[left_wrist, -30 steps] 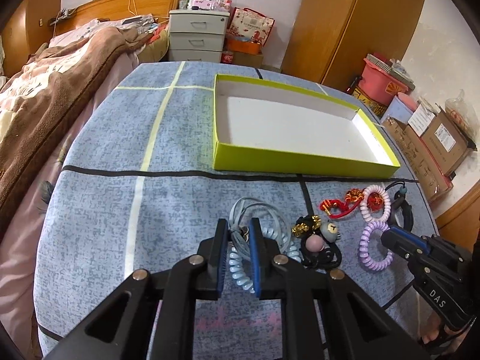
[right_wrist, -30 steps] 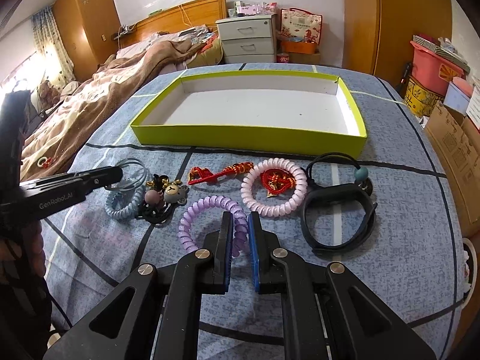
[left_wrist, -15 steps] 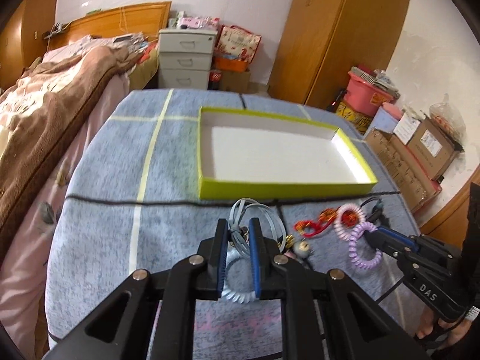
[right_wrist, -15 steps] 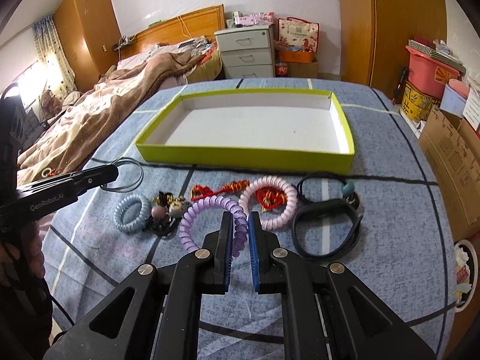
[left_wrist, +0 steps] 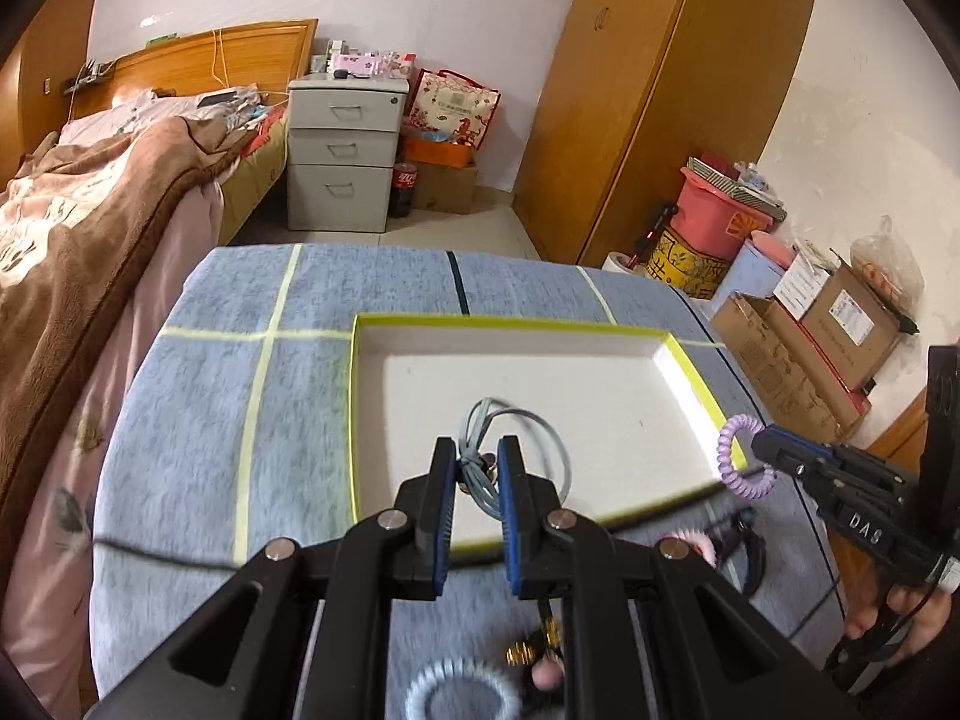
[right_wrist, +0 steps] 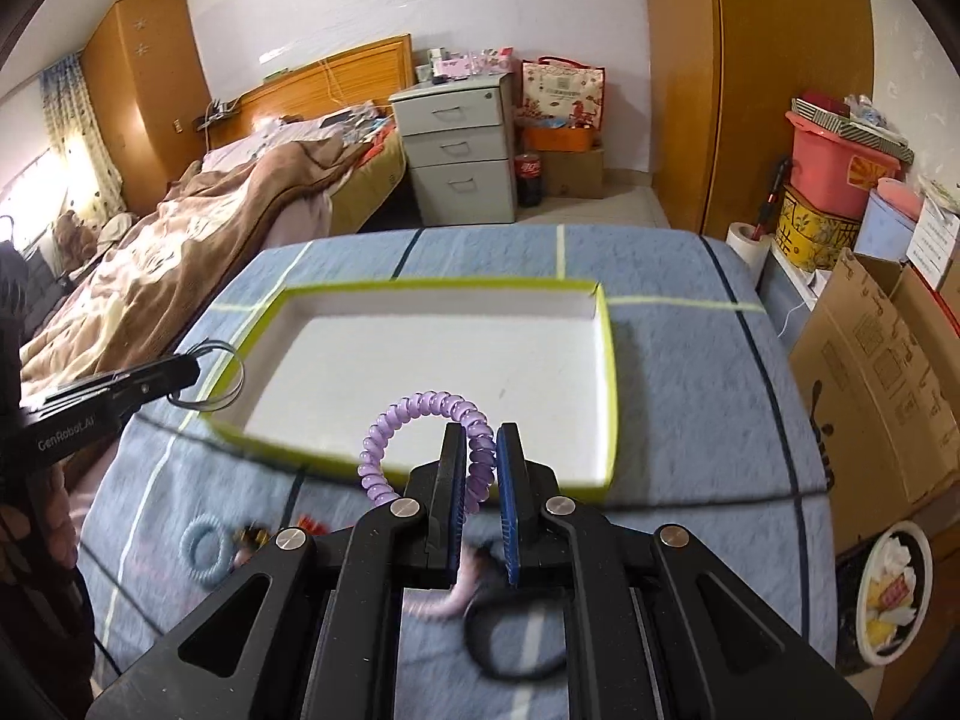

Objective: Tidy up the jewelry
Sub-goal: 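Carry both items into the green box lid and open both tools to release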

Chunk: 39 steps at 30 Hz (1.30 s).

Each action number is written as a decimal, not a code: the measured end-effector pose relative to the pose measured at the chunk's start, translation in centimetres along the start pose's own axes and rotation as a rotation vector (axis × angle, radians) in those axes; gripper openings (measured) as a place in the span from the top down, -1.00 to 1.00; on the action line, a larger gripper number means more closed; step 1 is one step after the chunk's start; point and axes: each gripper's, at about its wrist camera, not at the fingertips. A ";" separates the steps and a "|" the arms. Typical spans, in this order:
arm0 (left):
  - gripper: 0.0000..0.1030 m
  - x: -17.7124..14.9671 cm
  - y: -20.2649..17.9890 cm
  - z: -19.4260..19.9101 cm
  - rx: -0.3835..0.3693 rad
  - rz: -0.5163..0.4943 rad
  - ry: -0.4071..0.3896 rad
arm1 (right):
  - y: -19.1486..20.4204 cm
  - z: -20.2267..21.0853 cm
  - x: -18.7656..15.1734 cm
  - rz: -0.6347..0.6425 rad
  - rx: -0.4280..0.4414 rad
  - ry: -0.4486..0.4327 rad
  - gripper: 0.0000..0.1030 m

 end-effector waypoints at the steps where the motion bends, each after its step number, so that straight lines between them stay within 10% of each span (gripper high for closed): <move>1: 0.72 0.4 0.1 -0.7 -0.003 0.005 0.010 | -0.2 -0.5 0.5 0.002 -0.007 0.000 0.79; 22: 0.72 2.6 1.4 -10.3 0.032 0.031 0.133 | -2.8 -11.1 5.1 0.014 -0.063 0.118 0.79; 39: 0.70 2.7 2.1 -10.8 0.053 0.047 0.140 | -2.7 -12.5 4.9 0.023 -0.096 0.148 0.79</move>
Point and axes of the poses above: each gripper's, at about its wrist camera, not at the fingertips, and z roughly against the way its jaws point, y to its left, x to its top, and after that the axes turned 4 degrees about -z, right-handed
